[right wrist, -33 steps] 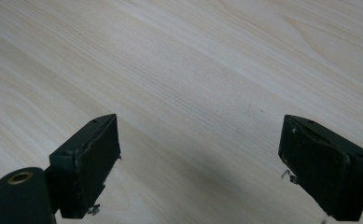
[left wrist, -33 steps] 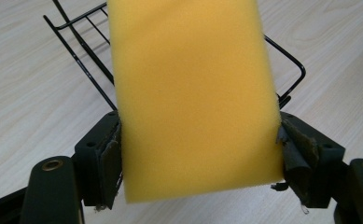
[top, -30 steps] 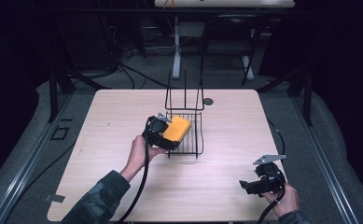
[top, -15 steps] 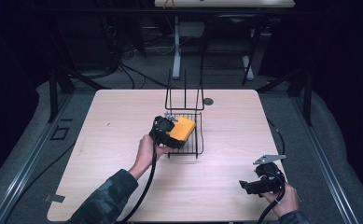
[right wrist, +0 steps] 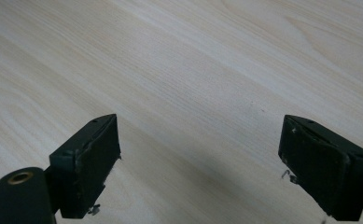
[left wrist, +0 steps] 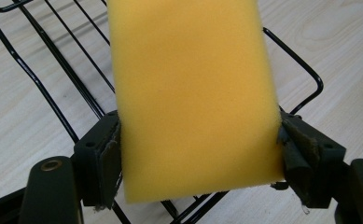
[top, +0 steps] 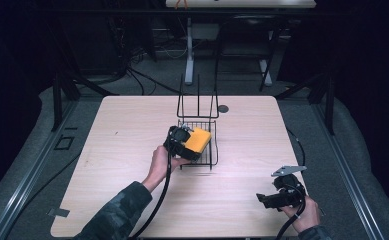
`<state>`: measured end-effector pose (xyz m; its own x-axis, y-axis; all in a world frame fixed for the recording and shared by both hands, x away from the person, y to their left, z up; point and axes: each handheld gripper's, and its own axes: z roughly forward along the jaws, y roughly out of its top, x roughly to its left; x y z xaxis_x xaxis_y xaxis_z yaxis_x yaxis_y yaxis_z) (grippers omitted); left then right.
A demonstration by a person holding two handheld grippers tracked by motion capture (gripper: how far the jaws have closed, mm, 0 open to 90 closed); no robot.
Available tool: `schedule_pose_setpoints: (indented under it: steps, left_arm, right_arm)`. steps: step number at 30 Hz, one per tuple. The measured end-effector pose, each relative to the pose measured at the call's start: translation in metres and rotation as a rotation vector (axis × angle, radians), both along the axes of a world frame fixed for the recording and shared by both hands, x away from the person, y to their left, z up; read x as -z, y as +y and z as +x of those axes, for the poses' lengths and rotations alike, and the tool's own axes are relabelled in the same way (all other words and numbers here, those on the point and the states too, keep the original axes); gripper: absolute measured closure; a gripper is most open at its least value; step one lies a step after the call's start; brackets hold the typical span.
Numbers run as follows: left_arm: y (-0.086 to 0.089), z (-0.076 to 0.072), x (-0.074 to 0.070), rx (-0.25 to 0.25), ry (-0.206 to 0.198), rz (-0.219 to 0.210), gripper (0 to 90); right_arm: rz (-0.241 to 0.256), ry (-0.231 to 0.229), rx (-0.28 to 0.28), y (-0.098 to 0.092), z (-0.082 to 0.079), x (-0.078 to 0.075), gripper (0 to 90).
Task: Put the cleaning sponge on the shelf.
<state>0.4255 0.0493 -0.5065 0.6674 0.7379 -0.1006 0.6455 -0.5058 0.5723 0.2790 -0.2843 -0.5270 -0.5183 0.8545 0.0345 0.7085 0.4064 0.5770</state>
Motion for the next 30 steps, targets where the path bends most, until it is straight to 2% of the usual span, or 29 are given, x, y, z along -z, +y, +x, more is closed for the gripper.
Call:
schedule_pose_setpoints:
  steps: [13,22,25,30]
  left_arm:
    - [-0.001,0.002,0.006,-0.018,0.027,0.011,24.0]
    - [-0.001,0.003,0.009,-0.027,0.022,0.024,23.7]
    - [-0.001,0.004,0.011,-0.023,0.014,0.048,23.7]
    - [-0.001,0.005,0.016,-0.024,0.011,0.048,23.5]
  right_arm:
    - [-0.002,0.003,-0.002,0.001,0.0,0.0,12.1]
    - [-0.002,0.003,-0.003,0.001,0.0,0.0,12.2]
    - [-0.005,0.002,-0.003,0.001,0.0,0.0,12.2]
    - [-0.007,0.002,-0.006,0.001,-0.001,0.0,12.2]
